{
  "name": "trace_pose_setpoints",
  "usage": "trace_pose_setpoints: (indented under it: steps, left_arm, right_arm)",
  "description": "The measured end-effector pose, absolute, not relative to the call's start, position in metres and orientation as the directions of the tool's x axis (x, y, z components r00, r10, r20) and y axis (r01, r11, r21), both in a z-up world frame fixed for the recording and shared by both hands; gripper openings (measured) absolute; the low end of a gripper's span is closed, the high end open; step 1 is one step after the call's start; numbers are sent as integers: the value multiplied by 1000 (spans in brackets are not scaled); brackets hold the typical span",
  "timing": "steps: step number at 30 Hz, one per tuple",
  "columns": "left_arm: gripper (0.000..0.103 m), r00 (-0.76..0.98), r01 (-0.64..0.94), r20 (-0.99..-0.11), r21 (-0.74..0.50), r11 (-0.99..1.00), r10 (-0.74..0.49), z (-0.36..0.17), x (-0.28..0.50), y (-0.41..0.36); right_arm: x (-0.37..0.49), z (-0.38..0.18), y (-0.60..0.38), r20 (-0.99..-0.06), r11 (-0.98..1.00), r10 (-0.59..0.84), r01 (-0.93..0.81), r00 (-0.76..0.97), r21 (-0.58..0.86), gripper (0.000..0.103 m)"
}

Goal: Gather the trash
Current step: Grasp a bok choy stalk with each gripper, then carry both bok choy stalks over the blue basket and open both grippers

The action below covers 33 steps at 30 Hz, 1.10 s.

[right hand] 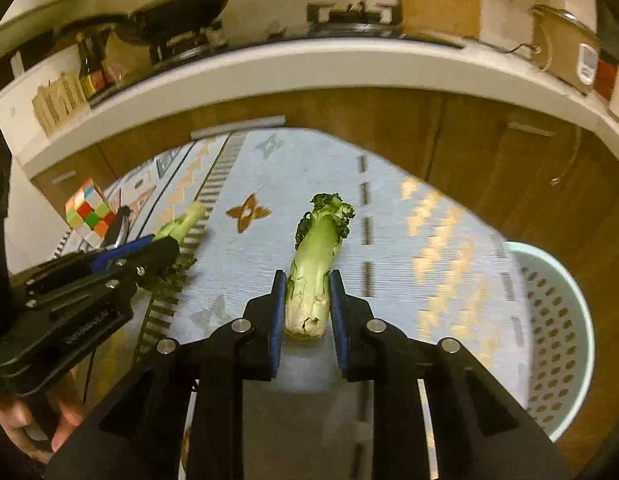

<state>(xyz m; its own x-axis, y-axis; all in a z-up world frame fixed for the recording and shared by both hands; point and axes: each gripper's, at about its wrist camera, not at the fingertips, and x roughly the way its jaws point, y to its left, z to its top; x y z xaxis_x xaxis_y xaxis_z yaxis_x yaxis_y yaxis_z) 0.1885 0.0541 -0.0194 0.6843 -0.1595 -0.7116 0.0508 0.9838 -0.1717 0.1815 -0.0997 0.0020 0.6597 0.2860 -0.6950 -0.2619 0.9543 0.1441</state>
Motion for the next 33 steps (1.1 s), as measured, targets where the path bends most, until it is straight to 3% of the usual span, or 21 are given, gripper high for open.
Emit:
trace_pose_setpoints:
  steps: [8,15,33]
  left_arm:
    - [17,701,136,-681,-164,977,-212,3,170,0]
    - [17,702,235,-658,-148,961,-273,22,151,-56]
    - [18,587,422,-730,-93,902,-350,-17,154,-193]
  right_arm:
    - [139,46,-162,-608,971,240,-191,757,144,18]
    - [112,58,-221,-585,980,185,-107,789,166,18]
    - [115,-19,-340,-754,962,85,143,651,232,19]
